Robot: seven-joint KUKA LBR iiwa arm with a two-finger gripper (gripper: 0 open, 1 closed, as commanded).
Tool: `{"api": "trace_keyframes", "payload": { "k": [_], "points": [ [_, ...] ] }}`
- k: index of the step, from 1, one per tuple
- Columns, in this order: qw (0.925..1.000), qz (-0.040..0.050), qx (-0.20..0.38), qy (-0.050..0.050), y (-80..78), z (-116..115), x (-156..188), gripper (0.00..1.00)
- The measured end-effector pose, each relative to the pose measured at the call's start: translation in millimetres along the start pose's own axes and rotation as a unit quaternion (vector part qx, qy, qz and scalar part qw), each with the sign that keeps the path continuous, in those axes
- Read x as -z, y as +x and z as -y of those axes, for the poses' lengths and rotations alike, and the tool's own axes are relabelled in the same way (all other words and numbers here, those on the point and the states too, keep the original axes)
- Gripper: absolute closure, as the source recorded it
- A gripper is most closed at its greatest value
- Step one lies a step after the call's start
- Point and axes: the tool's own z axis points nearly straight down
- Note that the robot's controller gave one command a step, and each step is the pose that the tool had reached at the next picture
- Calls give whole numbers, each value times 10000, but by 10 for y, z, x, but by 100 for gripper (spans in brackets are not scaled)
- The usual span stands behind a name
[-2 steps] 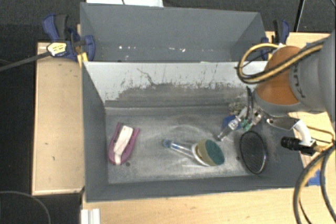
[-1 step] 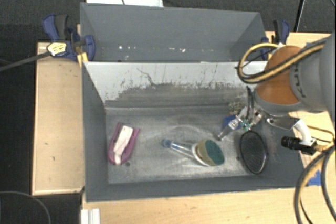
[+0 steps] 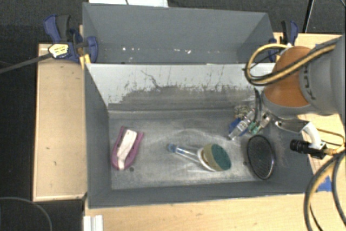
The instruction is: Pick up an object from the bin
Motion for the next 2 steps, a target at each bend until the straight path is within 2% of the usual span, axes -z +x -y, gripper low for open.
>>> {"api": "trace_keyframes", "payload": {
  "k": [1,2],
  "points": [
    [10000,-4,40,7,-5,-3,97,100],
    [10000,8,88,-6,-18,-10,404,100]
  ]
}}
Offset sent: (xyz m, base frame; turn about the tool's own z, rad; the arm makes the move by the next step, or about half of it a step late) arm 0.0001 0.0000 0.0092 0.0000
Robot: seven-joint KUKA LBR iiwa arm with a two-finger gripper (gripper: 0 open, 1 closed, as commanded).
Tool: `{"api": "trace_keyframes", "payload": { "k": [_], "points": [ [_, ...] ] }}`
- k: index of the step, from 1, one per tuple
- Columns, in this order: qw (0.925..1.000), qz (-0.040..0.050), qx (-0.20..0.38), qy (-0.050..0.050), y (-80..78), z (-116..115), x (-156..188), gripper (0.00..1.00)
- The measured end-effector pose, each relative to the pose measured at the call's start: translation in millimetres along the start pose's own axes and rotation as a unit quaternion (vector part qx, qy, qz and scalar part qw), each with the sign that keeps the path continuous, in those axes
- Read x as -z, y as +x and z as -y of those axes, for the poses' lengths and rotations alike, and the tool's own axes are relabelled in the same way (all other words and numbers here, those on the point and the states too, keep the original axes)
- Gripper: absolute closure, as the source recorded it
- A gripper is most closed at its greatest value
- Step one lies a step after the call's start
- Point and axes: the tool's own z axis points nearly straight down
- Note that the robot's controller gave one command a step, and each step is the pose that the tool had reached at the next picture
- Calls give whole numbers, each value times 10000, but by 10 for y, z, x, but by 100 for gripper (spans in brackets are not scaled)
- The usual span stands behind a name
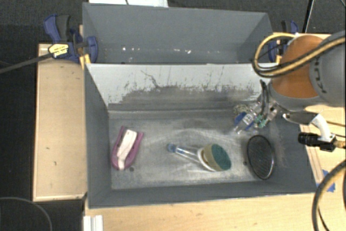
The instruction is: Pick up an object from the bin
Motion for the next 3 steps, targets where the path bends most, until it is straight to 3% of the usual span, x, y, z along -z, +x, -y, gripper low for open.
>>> {"api": "trace_keyframes", "payload": {
  "k": [3],
  "points": [
    [9998,-2,180,-2,-42,-26,845,100]
  ]
}}
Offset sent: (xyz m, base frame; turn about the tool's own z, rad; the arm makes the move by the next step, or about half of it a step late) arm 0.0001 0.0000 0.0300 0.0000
